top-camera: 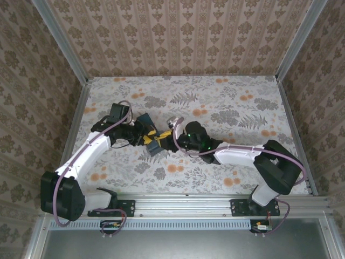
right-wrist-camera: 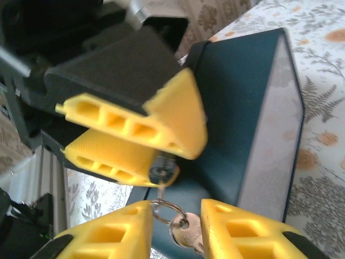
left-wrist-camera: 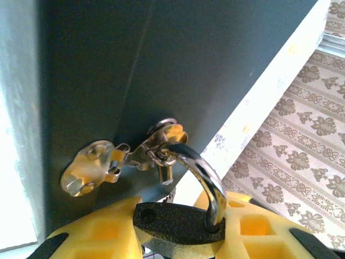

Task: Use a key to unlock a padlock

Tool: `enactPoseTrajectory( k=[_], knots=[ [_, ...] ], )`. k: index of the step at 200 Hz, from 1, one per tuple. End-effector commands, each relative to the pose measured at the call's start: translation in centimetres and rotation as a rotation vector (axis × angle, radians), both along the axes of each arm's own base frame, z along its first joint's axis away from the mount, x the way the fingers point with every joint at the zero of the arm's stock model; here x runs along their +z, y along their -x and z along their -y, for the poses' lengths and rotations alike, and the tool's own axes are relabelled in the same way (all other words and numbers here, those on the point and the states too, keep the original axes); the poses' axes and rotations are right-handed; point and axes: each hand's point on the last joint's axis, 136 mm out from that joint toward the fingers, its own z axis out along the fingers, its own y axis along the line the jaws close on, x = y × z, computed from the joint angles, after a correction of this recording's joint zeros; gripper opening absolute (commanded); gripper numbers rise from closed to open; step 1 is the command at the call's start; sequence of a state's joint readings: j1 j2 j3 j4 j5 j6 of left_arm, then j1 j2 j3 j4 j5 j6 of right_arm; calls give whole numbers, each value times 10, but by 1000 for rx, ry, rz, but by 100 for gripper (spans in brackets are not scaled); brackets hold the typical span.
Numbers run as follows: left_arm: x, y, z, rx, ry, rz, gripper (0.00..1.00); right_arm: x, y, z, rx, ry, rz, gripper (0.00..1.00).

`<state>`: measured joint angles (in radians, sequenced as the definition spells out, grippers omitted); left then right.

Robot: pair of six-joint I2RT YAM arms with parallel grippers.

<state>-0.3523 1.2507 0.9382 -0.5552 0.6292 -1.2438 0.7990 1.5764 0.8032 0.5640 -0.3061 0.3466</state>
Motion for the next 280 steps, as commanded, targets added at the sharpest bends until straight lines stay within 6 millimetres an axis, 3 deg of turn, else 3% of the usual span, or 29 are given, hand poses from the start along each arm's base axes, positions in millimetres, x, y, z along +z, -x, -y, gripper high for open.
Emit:
enactPoseTrajectory(
  k=[1, 28, 42, 81, 142, 180, 195, 203, 217, 229, 240, 280],
  knots=[
    [13, -5, 6, -72, 40, 83, 10, 18, -4, 12, -18, -48, -109, 31],
    [13, -4, 7, -79, 46, 83, 11, 30, -13, 8, -19, -107, -145, 35],
    [12, -5, 7, -73, 50, 80, 11, 31, -11, -1, 14, -126, -165, 42],
    [10, -6, 7, -55, 55, 71, 11, 21, -3, -22, 57, -128, -182, 44],
    [13, -8, 8, -23, 90, 77, 11, 10, -2, -33, 22, -154, -207, 46],
    [18, -5, 12, -35, 99, 84, 11, 11, -13, -40, -28, -210, -226, 36],
    [20, -5, 11, -34, 101, 92, 12, 9, -15, -43, -34, -198, -229, 23],
    [20, -5, 10, -38, 94, 97, 19, 9, -16, -41, -43, -191, -226, 14],
    [19, -2, 0, -44, 53, 101, 41, 5, -20, -34, -75, -166, -226, 5],
    [15, 1, -12, -40, 13, 100, 52, 4, -22, -28, -88, -159, -229, 3],
    [13, 2, -22, -23, -3, 102, 56, 5, -23, -24, -88, -152, -235, 3],
    [8, -6, -48, 13, -61, 158, 55, 4, -30, -17, -80, -139, -279, 2]
  ],
)
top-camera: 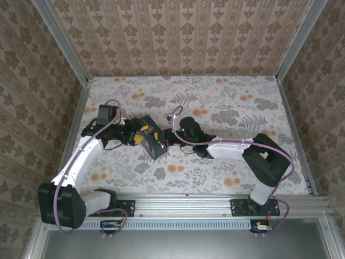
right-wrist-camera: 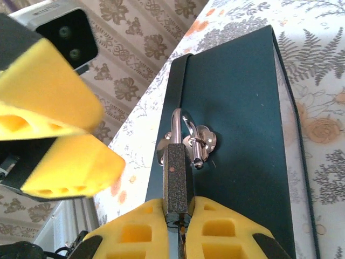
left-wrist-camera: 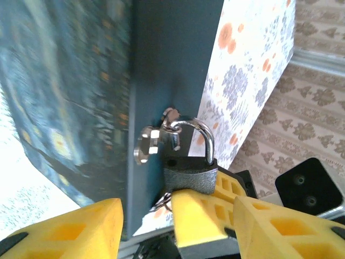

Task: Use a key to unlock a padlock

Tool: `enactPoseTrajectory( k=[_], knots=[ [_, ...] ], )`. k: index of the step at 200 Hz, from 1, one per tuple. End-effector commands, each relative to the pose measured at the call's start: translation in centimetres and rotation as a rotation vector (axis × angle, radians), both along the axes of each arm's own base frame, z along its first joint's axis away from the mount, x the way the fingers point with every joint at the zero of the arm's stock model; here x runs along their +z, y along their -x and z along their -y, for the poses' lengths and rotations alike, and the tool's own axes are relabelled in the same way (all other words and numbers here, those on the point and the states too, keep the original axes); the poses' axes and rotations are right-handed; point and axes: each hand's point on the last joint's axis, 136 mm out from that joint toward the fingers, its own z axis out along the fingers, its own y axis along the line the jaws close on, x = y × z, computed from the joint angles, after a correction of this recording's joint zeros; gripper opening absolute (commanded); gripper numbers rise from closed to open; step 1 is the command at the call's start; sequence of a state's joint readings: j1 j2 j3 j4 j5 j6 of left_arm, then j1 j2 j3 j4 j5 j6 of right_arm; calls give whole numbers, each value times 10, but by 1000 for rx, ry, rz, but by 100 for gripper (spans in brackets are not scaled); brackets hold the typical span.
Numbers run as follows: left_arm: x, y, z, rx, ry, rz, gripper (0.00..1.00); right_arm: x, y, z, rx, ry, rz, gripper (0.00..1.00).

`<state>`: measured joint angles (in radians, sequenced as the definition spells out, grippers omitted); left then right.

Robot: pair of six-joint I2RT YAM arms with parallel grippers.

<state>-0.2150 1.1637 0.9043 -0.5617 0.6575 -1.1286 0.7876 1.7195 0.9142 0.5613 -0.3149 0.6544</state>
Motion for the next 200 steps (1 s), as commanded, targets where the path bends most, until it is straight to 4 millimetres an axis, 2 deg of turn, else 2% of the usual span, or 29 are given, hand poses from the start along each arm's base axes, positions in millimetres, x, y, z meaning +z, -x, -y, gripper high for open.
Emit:
enactPoseTrajectory(
  k=[1, 21, 39, 63, 100, 124, 164, 200],
  knots=[
    [-6, 3, -13, -26, -75, 43, 54, 22, -5, 2, 9, -37, 13, 2],
    [-14, -9, -27, -66, -211, 112, 55, 25, -11, 3, 18, -108, -44, 0],
    [-19, -28, -38, -84, -332, 179, 55, 25, -16, 1, 20, -148, -89, 0],
    [-16, -55, -56, -72, -489, 276, 55, 30, -14, -6, 70, -191, -116, 0],
    [-5, -81, -48, -116, -513, 402, 56, 44, -8, -15, 157, -268, -170, 0],
    [-2, -94, -40, -123, -496, 458, 55, 52, -13, -19, 169, -344, -268, 0],
    [-28, -105, -45, -149, -562, 428, 51, 60, -27, -23, 105, -465, -446, 0],
    [-38, -107, -41, -170, -550, 407, 47, 65, -36, -23, 49, -547, -525, 0]
  ],
)
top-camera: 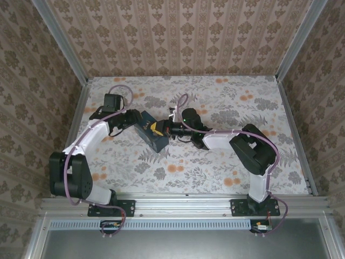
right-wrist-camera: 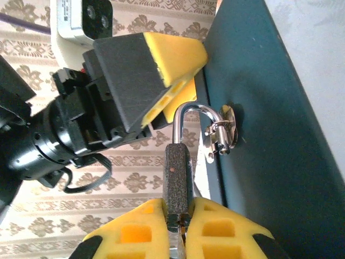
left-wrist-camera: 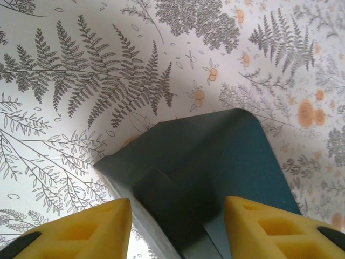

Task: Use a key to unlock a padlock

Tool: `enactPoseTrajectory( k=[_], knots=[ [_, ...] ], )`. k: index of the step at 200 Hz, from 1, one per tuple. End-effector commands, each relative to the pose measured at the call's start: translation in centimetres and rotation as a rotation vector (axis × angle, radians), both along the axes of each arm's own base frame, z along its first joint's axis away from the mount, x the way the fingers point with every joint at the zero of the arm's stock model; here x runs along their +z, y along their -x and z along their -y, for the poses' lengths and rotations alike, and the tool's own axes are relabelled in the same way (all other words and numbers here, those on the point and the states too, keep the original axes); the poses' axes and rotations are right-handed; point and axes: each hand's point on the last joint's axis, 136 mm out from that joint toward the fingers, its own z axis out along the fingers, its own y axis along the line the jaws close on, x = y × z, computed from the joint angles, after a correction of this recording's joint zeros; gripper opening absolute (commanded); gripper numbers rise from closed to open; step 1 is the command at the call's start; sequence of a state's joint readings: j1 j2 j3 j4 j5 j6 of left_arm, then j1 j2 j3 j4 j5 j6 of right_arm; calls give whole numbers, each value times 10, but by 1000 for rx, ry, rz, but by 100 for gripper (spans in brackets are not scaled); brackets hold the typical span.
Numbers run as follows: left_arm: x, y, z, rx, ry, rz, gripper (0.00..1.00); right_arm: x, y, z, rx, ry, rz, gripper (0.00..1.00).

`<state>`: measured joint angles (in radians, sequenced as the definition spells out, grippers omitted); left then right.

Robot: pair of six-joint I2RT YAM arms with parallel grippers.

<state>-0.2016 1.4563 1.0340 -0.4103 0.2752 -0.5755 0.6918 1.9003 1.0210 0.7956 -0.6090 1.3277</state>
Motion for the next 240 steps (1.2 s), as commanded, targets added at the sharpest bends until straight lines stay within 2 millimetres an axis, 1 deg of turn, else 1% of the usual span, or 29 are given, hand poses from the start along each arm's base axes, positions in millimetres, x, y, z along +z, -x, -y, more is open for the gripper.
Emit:
enactPoseTrajectory(
  k=[1, 16, 32, 44, 60, 75, 87, 105, 137, 151, 165, 175, 193, 214, 226, 240],
  knots=[
    [7, -9, 3, -29, -15, 42, 47, 50, -12, -5, -34, -157, 16, 0],
    [3, -5, 6, -43, 2, 24, 44, 49, -13, -4, -52, -132, 18, 0],
    [1, 1, 11, -64, 24, 6, 40, 40, -16, -1, -85, -90, 14, 0],
    [0, 3, 13, -84, 29, -2, 37, 30, -21, 2, -112, -47, 9, 0],
    [-5, 7, 15, -102, 23, -19, 37, 17, -28, 1, -130, -8, 0, 0],
    [-8, 9, 16, -110, 25, -32, 36, 10, -35, -2, -135, -5, -19, 1],
    [-9, 10, 16, -114, 28, -37, 36, 2, -42, -1, -151, 1, -39, 2],
    [-10, 11, 17, -122, 29, -39, 36, -2, -50, 1, -168, 11, -41, 2],
    [-13, 12, 23, -143, 41, -51, 34, -1, -54, -10, -121, 44, -15, 5],
    [-17, 14, 22, -137, 38, -63, 34, -6, -57, -11, -120, 71, -14, 6],
    [-17, 14, 21, -127, 40, -60, 34, -16, -60, -9, -132, 113, -15, 6],
    [-17, 14, 20, -120, 38, -62, 34, -19, -62, -8, -141, 129, -12, 6],
    [-14, 13, 16, -97, 53, -51, 34, -12, -65, -7, -147, 100, 11, 6],
    [-7, 10, 15, -96, 58, -37, 33, 5, -71, -5, -159, 86, 64, 8],
    [-8, 10, 17, -105, 55, -48, 33, 13, -76, -8, -155, 90, 101, 9],
    [-13, 12, 19, -103, 70, -63, 32, 11, -80, -17, -131, 90, 103, 10]
  ],
)
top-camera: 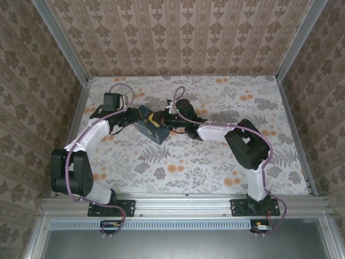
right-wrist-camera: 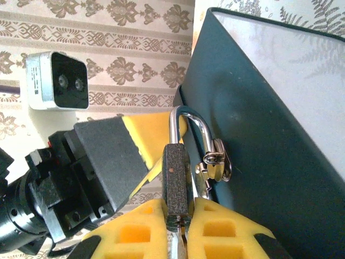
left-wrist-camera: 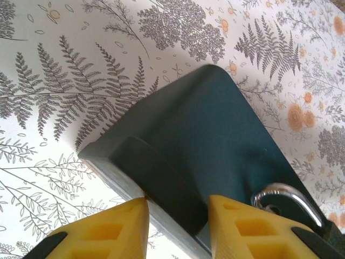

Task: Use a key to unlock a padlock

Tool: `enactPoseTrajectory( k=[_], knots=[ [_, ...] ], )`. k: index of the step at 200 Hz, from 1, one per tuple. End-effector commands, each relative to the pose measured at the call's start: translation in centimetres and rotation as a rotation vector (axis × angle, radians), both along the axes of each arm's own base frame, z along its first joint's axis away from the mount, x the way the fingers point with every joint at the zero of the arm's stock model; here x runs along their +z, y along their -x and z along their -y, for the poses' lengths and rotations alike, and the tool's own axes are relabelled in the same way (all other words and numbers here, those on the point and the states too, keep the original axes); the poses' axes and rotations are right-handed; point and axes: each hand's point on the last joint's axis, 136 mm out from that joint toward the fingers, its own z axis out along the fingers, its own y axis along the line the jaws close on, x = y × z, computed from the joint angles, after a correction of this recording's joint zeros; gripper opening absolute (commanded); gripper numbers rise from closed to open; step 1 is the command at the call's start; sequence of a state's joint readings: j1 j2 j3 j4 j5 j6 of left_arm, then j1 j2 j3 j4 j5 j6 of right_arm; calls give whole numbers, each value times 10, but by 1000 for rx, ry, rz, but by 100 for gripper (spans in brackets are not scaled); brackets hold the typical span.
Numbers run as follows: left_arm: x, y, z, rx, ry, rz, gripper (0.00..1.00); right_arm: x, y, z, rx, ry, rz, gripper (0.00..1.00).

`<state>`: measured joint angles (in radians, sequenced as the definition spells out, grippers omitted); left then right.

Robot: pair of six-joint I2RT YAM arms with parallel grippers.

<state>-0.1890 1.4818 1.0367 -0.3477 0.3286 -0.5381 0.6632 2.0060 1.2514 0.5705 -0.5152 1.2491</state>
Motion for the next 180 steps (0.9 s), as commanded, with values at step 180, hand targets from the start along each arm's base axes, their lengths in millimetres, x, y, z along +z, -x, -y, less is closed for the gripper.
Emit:
enactPoseTrajectory(
  k=[180],
  knots=[
    [11, -47, -27, -28, -163, 50, 49, -2, -1, 13, 137, 162, 137, 6]
  ],
)
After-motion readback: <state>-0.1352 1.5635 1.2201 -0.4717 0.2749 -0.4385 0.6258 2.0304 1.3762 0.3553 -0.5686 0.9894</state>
